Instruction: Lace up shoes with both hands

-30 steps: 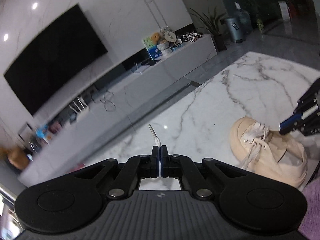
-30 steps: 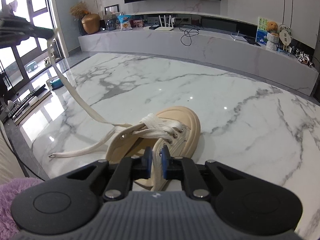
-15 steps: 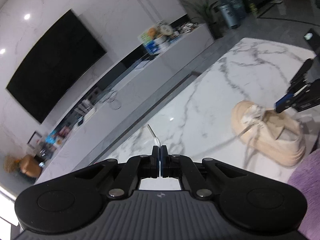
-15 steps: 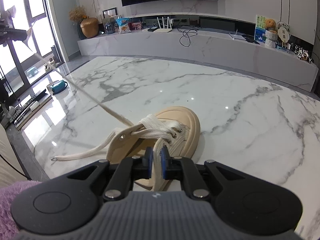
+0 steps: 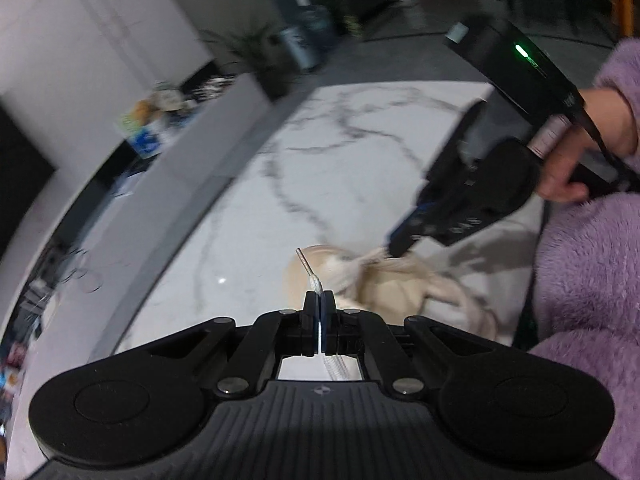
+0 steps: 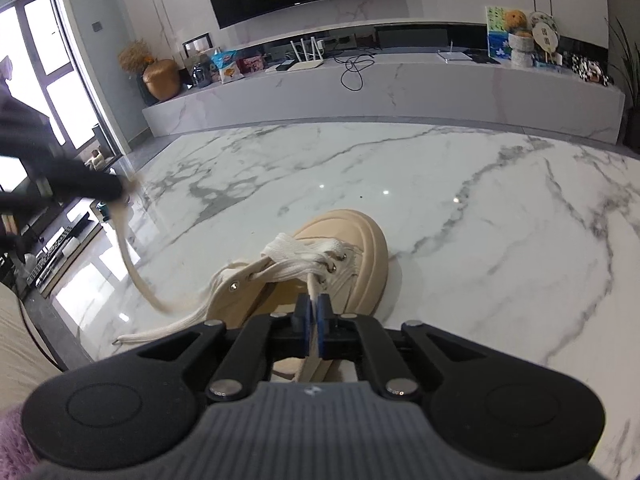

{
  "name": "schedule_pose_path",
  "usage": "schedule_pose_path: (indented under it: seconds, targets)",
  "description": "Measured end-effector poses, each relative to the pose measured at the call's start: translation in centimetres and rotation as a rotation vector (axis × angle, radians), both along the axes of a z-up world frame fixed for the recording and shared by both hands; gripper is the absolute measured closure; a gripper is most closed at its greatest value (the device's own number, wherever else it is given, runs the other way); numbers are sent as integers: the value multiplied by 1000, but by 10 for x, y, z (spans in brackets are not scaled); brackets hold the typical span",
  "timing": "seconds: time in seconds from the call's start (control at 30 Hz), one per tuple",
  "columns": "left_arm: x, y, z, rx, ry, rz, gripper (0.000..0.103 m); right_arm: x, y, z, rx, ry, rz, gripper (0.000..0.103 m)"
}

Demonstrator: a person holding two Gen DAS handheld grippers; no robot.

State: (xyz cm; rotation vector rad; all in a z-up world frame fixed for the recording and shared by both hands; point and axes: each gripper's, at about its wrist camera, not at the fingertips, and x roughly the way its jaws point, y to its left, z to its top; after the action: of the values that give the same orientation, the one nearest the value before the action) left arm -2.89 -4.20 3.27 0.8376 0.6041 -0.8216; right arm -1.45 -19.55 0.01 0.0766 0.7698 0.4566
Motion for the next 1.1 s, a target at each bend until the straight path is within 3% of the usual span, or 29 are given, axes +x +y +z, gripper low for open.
schedule_pose_path:
  seconds: [0.23,0.4,1.1]
  targets:
    - [15,-29,-43,58,97,-65,103,3,-6,-3,27,16,-18,99]
    - [21,-30,-54,79,128,-71,103,4,-7,-4,36,19,-18,99]
    - [34,-34,-59,97,142,-60,103,5,-5,-6,24,13,-6,99]
